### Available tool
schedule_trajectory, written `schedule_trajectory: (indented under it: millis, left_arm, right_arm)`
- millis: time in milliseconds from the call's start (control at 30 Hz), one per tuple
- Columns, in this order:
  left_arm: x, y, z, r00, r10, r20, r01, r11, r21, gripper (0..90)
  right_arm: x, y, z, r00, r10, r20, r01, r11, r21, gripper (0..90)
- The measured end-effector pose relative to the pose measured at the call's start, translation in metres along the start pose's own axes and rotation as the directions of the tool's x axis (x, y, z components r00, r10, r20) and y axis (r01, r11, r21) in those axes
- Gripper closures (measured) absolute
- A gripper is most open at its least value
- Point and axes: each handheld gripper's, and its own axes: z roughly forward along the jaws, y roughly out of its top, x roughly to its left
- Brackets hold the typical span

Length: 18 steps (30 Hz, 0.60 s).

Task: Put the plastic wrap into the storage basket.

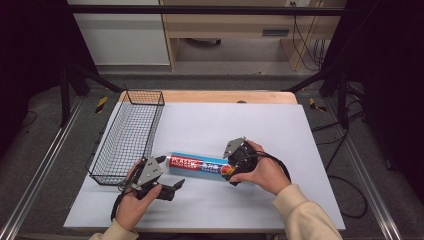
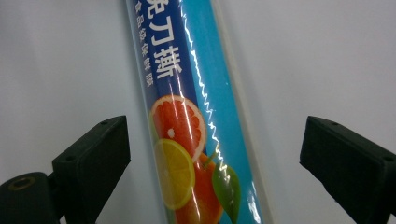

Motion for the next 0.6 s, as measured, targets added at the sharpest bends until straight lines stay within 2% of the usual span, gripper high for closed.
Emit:
schedule_trajectory:
  millis: [200,600]
  left_arm:
    - [0.000,0.000,0.000,1.0000,0.001,0.004,-0.001,1.0000,0.000,3.2]
    - [-0.001,0.000,0.001,0.9999,0.008,0.015,-0.008,0.9999,0.014,3.3]
  right_arm:
    - [-0.002,-0.002,0.017,0.9988,0.002,-0.049,0.000,0.999,0.044,10.0]
    - [-0.007,-0.006,0.027,0.9958,0.004,-0.092,0.004,0.996,0.092,19.4]
